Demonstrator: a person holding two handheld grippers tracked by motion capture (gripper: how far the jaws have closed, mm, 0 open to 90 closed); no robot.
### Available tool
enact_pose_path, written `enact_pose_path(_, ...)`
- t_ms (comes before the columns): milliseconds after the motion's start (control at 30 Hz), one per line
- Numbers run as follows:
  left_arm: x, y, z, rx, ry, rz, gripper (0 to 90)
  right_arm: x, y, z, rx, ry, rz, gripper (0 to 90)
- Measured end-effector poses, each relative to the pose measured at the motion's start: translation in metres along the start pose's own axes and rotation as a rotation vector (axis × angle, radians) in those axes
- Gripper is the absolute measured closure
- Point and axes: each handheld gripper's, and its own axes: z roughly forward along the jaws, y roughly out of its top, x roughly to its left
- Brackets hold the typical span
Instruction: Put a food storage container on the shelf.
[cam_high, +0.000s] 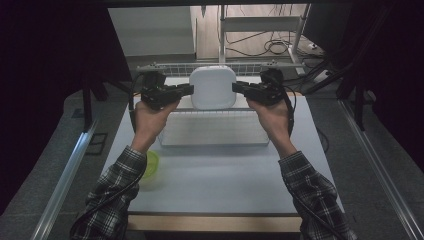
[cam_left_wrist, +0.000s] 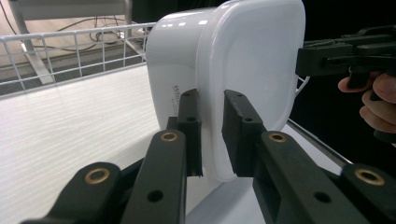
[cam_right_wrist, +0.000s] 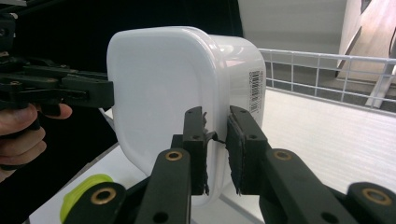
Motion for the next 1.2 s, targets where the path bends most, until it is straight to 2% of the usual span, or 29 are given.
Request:
enact_pose_path(233, 0.009, 0.002, 0.007, -0.009, -0.018, -0.020, 75.7, -0.006, 0.003, 0.011, 0.015, -0.017, 0.001, 74.7)
enact_pose_path(400, 0.013, 0.005, 0.010, -0.011, -0.024, -0.026, 69.1, -0.004, 0.006, 0.015, 0.014, -0.019, -0.015, 69.1)
enact_pose_path(600, 0.016, 0.007, 0.016, -0.013, -0.014, -0.031, 60.6, -0.004, 0.008, 0.021, 0.021, -0.032, -0.027, 65.8)
enact_pose_path(800, 0.020, 0.005, 0.026, 0.012, 0.008, -0.023, 59.4, -0.009, 0.007, 0.028, 0.026, -0.046, -0.013, 60.7)
enact_pose_path(833, 0.020, 0.004, 0.027, 0.004, 0.003, -0.040, 58.7, -0.011, 0.007, 0.029, 0.025, -0.044, -0.009, 60.4)
enact_pose_path(900, 0.022, 0.004, 0.029, -0.001, -0.003, -0.046, 58.3, -0.012, 0.007, 0.030, 0.024, -0.042, 0.002, 58.9)
enact_pose_path(1033, 0.025, 0.004, 0.031, 0.009, 0.001, -0.065, 51.5, -0.013, 0.008, 0.036, 0.040, -0.085, -0.006, 57.1)
enact_pose_path(1200, 0.028, 0.005, 0.033, 0.002, 0.006, -0.080, 46.9, -0.014, 0.006, 0.039, 0.028, -0.085, 0.005, 56.8)
